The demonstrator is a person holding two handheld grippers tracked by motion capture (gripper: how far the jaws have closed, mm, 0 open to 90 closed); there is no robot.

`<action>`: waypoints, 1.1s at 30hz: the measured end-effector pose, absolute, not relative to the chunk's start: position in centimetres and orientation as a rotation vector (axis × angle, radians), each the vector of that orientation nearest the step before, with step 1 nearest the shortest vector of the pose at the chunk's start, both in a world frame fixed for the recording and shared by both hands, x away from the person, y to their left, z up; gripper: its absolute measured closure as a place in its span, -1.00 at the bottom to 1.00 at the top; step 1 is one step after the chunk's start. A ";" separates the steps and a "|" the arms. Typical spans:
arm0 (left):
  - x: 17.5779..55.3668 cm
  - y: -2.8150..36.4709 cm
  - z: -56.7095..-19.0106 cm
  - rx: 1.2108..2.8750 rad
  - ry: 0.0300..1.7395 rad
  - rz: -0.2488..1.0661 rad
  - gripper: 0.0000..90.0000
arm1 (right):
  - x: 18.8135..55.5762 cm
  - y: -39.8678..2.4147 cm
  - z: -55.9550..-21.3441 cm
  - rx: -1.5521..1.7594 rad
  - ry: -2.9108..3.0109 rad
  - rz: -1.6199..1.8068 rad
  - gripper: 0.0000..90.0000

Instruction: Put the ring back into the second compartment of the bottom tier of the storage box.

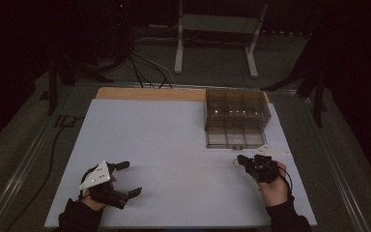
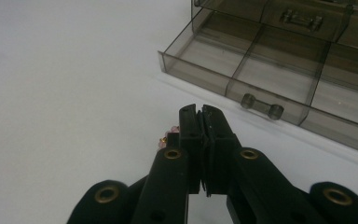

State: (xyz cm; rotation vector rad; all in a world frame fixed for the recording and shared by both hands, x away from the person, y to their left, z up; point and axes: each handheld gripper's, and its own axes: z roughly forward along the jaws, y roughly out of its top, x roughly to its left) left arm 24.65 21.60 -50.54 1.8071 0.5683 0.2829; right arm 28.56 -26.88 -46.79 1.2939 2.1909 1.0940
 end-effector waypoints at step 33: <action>24.7 21.6 -50.7 1.821 0.573 0.283 -0.99 | 31.0 -27.2 -45.8 1.303 2.157 1.077 0.95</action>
